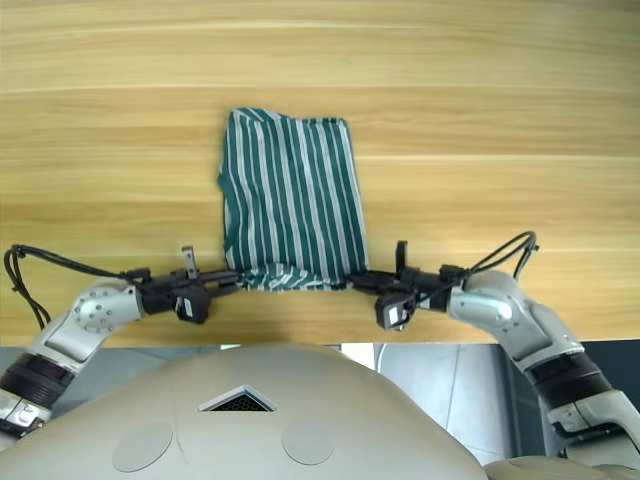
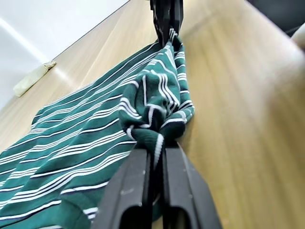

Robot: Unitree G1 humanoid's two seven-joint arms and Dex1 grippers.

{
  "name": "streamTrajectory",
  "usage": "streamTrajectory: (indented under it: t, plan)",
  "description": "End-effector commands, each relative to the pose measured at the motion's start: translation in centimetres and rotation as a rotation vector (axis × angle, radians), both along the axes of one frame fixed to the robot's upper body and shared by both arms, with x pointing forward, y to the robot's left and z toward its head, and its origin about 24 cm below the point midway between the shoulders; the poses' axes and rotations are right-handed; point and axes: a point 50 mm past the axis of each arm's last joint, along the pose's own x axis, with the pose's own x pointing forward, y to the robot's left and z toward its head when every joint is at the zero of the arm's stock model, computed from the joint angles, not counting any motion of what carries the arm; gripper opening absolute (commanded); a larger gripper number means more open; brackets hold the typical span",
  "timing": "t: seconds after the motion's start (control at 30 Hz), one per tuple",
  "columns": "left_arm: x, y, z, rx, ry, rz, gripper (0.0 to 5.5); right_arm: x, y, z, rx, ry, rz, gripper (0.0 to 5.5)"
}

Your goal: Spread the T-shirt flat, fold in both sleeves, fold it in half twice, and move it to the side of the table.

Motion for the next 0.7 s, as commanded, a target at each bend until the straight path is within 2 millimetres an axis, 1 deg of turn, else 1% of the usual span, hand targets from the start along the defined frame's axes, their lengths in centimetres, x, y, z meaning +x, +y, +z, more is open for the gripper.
streamTrajectory:
  t: [0.03, 0.1, 0.13, 0.17, 0.27, 0.37, 0.47, 0.53, 0.67, 0.7]
  plan:
    - [-1.9, 0.8, 0.2, 0.016, 0.085, 0.048, 0.07, -0.7, -0.3, 1.3, 0.024, 0.032, -0.024, 0.02]
    - [-2.9, 1.1, 1.5, -0.028, 0.116, 0.076, 0.07, -1.2, -0.8, 1.9, 0.036, 0.04, -0.075, 0.02]
    - [-2.8, 1.2, 2.0, -0.047, 0.116, 0.084, 0.07, -1.1, -0.9, 2.0, 0.049, 0.035, -0.104, 0.02]
    - [-2.1, 1.4, 2.1, -0.047, 0.09, 0.1, 0.07, -0.8, -0.9, 2.2, 0.061, 0.024, -0.119, 0.02]
    - [1.9, 1.9, 2.2, -0.065, -0.037, 0.199, 0.07, 0.9, -0.3, 2.7, 0.115, -0.023, -0.13, 0.02]
    - [5.5, 1.1, 3.2, -0.185, -0.141, 0.304, 0.07, 4.2, 0.1, 3.6, 0.169, -0.141, -0.173, 0.02]
    - [7.8, 0.5, 3.1, -0.218, -0.182, 0.359, 0.07, 6.8, 0.7, 3.7, 0.188, -0.206, -0.213, 0.02]
    - [8.4, 0.3, 2.6, -0.207, -0.178, 0.371, 0.07, 8.2, 1.2, 3.5, 0.202, -0.235, -0.239, 0.02]
    - [9.1, 0.1, 1.6, -0.183, -0.178, 0.395, 0.07, 11.7, 2.6, 3.9, 0.261, -0.303, -0.319, 0.02]
    - [9.3, 0.1, 1.5, -0.18, -0.182, 0.403, 0.07, 12.3, 2.8, 4.0, 0.271, -0.31, -0.337, 0.02]
